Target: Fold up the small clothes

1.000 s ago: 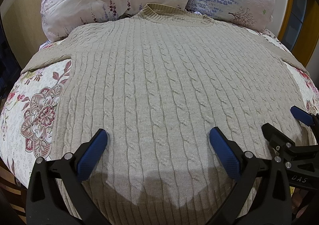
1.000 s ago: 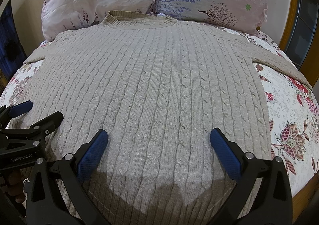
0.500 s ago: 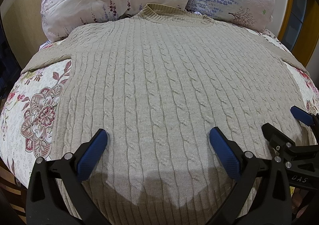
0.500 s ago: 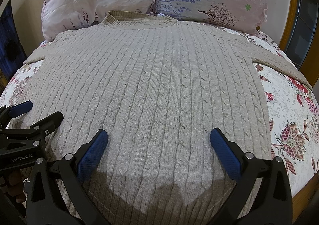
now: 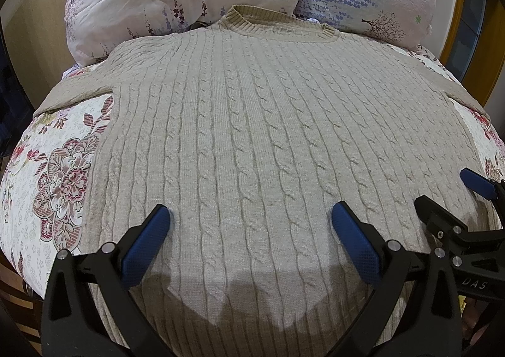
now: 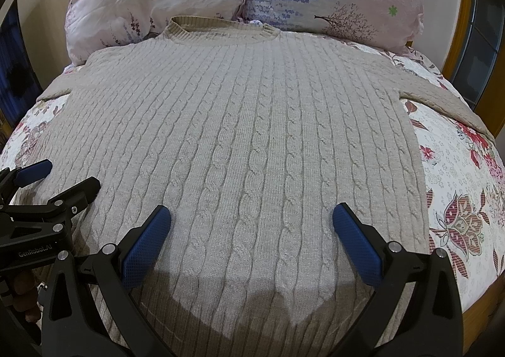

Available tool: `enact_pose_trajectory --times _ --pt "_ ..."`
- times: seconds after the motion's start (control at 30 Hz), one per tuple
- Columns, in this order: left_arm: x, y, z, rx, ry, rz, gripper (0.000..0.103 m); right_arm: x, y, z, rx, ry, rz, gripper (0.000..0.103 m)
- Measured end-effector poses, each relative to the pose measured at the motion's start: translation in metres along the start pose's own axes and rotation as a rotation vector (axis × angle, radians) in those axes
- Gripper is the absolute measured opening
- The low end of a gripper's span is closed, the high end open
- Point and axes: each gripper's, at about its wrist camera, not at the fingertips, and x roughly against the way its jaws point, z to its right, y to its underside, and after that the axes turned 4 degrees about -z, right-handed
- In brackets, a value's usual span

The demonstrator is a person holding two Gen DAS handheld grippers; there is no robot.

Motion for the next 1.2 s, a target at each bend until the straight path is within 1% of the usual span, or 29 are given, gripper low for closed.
enact_pose_trajectory --times 0.1,0.17,0.2,0.23,0.27,0.3,0.33,0.37,0.4,0.43,0.47,0.5,0.53,0.6,0.63,0.67,0.7,0.73,0.77,0.8,0.83,0.87,0.9,0.97,1.0,1.03,1.1,1.13,1.2 --pt "0.000 -0.001 0.001 0.000 0.000 -0.008 0.101 0.000 -0.004 0.000 0.006 -0.004 -0.008 0.102" --pt "-0.001 -0.004 0.001 -0.006 0.003 -0.023 0.101 -0.002 -0.008 0.002 0.024 -0.038 -0.035 0.102" --pt "-0.003 -0.008 0.000 -0.010 0.007 -0.040 0.101 0.001 -0.018 0.017 -0.001 -0.125 -0.055 0.102" --pt "-0.006 -0.013 -0.002 -0.011 0.015 -0.057 0.101 0.006 -0.022 0.030 -0.060 -0.154 -0.029 0.102" --pt "-0.008 -0.022 -0.008 0.000 0.041 -0.084 0.101 0.012 -0.034 0.054 -0.106 -0.174 -0.018 0.102" --pt "-0.007 -0.019 -0.008 0.013 0.048 -0.076 0.101 0.019 -0.043 0.078 -0.175 -0.156 0.021 0.102" --pt "-0.005 -0.024 -0.012 0.039 0.067 -0.075 0.101 0.025 -0.055 0.114 -0.263 -0.109 0.065 0.102" --pt "-0.003 -0.032 -0.022 0.084 0.099 -0.075 0.101 0.028 -0.068 0.154 -0.360 -0.065 0.086 0.102" --pt "-0.003 -0.040 -0.035 0.150 0.129 -0.072 0.101 0.028 -0.074 0.179 -0.420 -0.042 0.087 0.102" --pt "-0.003 -0.046 -0.044 0.196 0.142 -0.070 0.101 0.025 -0.082 0.225 -0.534 -0.005 0.081 0.102" --pt "-0.005 -0.053 -0.051 0.231 0.147 -0.070 0.101 0.022 -0.086 0.261 -0.630 0.009 0.074 0.101" --pt "-0.007 -0.061 -0.060 0.268 0.151 -0.073 0.101 0.018 -0.088 0.294 -0.721 0.023 0.064 0.097" --pt "-0.010 -0.068 -0.068 0.299 0.158 -0.071 0.101 0.011 -0.088 0.335 -0.838 0.029 0.050 0.088" --pt "-0.012 -0.076 -0.080 0.343 0.201 -0.046 0.101 -0.001 -0.082 0.401 -1.043 0.038 0.040 0.078" --pt "-0.012 -0.079 -0.084 0.361 0.224 -0.033 0.101 -0.005 -0.079 0.418 -1.102 0.049 0.037 0.075" --pt "-0.012 -0.083 -0.093 0.394 0.235 -0.010 0.101 -0.009 -0.076 0.433 -1.156 0.058 0.034 0.074" --pt "-0.012 -0.086 -0.096 0.408 0.224 -0.001 0.101 -0.013 -0.073 0.446 -1.200 0.059 0.031 0.073" --pt "-0.012 -0.090 -0.101 0.425 0.206 0.012 0.101 -0.020 -0.070 0.457 -1.248 0.048 0.024 0.067" --pt "-0.011 -0.093 -0.105 0.438 0.187 0.026 0.101 -0.025 -0.069 0.465 -1.270 0.033 0.029 0.064" --pt "-0.008 -0.096 -0.112 0.455 0.156 0.049 0.101 -0.026 -0.070 0.468 -1.266 0.042 0.046 0.062" --pt "-0.006 -0.097 -0.117 0.465 0.134 0.064 0.101 -0.031 -0.074 0.471 -1.244 0.062 0.040 0.048" --pt "-0.004 -0.099 -0.125 0.480 0.117 0.079 0.101 -0.035 -0.076 0.471 -1.243 0.057 0.033 0.026" --pt "-0.003 -0.100 -0.135 0.508 0.098 0.092 0.101 -0.039 -0.076 0.471 -1.250 0.057 0.033 0.020" --pt "-0.002 -0.102 -0.155 0.554 0.077 0.105 0.101 -0.042 -0.079 0.472 -1.245 0.056 0.071 0.009" --pt "-0.002 -0.104 -0.172 0.590 0.056 0.103 0.101 -0.039 -0.081 0.470 -1.229 0.074 0.081 0.009" --pt "-0.001 -0.105 -0.180 0.606 0.048 0.100 0.101 -0.030 -0.090 0.460 -1.182 0.103 0.122 0.008" --pt "-0.002 -0.109 -0.208 0.647 0.019 0.094 0.100 -0.009 -0.125 0.425 -1.008 0.115 0.216 0.008" --pt "-0.003 -0.112 -0.226 0.677 0.015 0.087 0.100 -0.003 -0.139 0.408 -0.945 0.096 0.246 0.008" --pt "-0.005 -0.112 -0.254 0.737 0.042 0.091 0.100 0.013 -0.171 0.353 -0.785 0.013 0.311 0.008"
